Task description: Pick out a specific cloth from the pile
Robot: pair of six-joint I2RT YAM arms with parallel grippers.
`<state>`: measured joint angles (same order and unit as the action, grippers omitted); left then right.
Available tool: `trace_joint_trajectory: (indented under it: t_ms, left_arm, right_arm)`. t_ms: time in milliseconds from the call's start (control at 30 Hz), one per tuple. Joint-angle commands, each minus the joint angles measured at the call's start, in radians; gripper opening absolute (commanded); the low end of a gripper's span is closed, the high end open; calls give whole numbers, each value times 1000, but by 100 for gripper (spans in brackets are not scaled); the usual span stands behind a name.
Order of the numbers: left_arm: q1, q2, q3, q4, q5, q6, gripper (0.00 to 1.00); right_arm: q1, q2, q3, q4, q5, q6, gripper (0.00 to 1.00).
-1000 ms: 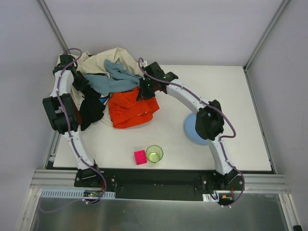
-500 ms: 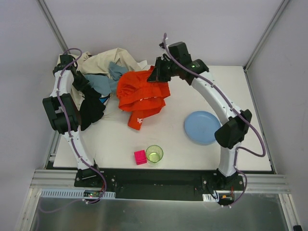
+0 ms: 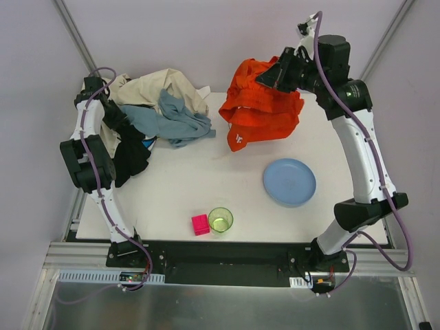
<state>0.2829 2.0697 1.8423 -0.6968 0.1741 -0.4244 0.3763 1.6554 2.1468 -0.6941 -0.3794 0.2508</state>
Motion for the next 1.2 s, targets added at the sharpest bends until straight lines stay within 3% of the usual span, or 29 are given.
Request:
trace_joint_trajectory:
  t_ms: [0,133,200,500,800,967,1167]
  left_arm:
    - [10,-140,-8,-6,-15,4,31]
    - [10,-218,-23,-6,31,-10,86]
    - [10,-269,-41,-7,45,-16,99]
    - [10,-447,-156,-7,151,-2,99]
    - [-8,-620,-330,-7,199,85,99]
    - [-76,-684,-399,-35,116,136,99]
    - [-243,-714,-445,-81,-53,171,99]
  right_arm:
    - [-2,-57,59,16,-29,-24,0]
    - [-8,-71,39,7,-32,-27,0]
    - [-13,-81,19,7,-32,-33,0]
    - [-50,-134,-77,11,-29,-62,0]
    - [-148,-95,-68,8,-19,-97,0]
    - [-249,-36,2,-1,-35,-88,0]
    - [-344,53,111,-21,-33,-70,0]
